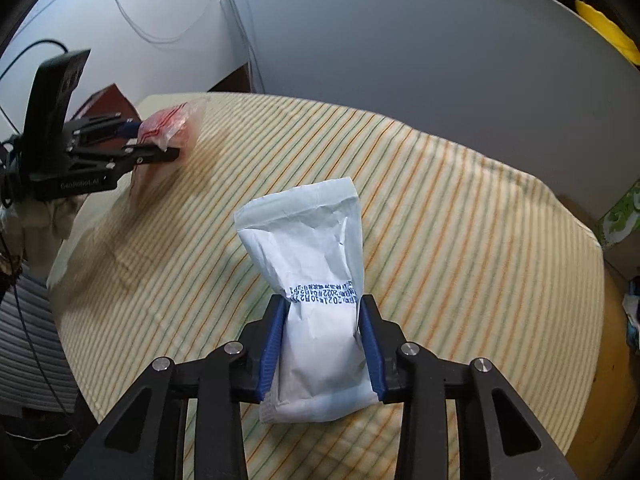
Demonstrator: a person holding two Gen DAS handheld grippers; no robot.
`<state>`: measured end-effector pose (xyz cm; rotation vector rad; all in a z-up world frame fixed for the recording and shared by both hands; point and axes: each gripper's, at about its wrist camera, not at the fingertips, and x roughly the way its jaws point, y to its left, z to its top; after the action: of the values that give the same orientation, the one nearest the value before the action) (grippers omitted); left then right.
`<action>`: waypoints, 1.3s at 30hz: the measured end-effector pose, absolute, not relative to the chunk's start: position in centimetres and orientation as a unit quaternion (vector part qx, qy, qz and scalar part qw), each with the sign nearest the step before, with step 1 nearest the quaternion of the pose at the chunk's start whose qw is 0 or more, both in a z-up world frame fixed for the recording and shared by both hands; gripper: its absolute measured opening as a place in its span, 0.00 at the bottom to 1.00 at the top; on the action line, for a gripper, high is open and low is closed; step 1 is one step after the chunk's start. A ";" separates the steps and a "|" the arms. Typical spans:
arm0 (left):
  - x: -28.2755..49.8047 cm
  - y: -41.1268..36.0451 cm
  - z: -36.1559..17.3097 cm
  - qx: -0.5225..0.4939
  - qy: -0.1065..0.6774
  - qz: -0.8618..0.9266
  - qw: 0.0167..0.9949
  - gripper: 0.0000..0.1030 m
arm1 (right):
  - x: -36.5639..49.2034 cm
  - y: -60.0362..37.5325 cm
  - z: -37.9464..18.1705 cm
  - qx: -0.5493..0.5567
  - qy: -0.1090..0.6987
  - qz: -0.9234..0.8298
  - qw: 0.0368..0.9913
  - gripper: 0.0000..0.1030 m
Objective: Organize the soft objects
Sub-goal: 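Carry the bag and packet over the box with both tools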
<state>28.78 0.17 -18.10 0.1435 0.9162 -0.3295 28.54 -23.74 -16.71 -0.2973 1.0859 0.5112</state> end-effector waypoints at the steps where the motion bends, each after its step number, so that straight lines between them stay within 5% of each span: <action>1: 28.5 0.3 -17.8 0.068 0.437 -0.159 0.883 0.49 | 28.5 -24.0 -16.3 -0.135 0.506 0.238 0.818 0.32; 16: 22.0 4.6 -11.4 0.042 0.397 -0.148 0.905 0.49 | 25.1 -19.6 -10.0 -0.127 0.454 0.276 0.837 0.32; 39: 15.4 21.0 -7.0 -0.009 0.371 0.012 0.929 0.49 | 25.0 4.4 -6.0 -0.149 0.411 0.407 0.802 0.33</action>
<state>15.35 21.02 -6.99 -0.0184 0.7593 0.0245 24.99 4.38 -5.98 -0.3201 0.8815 0.8714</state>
